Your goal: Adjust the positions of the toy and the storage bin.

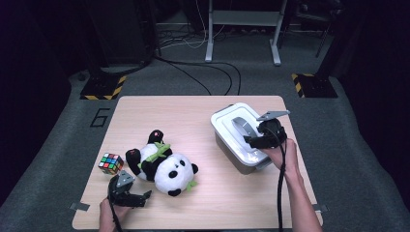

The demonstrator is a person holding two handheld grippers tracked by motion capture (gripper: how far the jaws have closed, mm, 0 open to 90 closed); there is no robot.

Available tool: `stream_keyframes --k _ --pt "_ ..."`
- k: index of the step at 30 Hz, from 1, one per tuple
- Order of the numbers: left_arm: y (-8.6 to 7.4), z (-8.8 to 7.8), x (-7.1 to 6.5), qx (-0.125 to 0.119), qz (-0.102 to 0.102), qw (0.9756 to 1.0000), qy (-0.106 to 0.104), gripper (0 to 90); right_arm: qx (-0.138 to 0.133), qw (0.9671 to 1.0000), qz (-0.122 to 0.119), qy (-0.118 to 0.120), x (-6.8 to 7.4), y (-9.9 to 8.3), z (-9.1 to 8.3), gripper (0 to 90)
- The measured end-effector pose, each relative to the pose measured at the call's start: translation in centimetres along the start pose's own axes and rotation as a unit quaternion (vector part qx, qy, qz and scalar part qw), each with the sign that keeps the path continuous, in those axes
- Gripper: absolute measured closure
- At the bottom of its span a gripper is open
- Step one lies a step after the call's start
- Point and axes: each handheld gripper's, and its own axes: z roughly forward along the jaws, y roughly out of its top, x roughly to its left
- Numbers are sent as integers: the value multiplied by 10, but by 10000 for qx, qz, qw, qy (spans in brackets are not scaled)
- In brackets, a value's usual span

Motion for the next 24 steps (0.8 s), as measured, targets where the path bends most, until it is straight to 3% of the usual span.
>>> stream_keyframes --k 3,8,10,13,16,24 --pt "0 0 0 2 -2 10000 -2 0 11 10000 -40 -34 0 4 4 420" --pt "0 0 0 0 -7 10000 2 0 94 9997 -162 -145 0 13 18 620" --pt "0 0 0 -2 -1 10000 1 0 93 9997 -170 -161 1 13 20 649" --pt "0 0 0 0 -3 10000 0 0 45 9997 -156 -197 1 15 24 667" --pt "0 0 0 0 -5 10000 1 0 -19 10000 36 -66 0 16 27 672" --pt "0 0 0 -3 -2 10000 1 0 -66 9999 70 106 6 22 34 674"
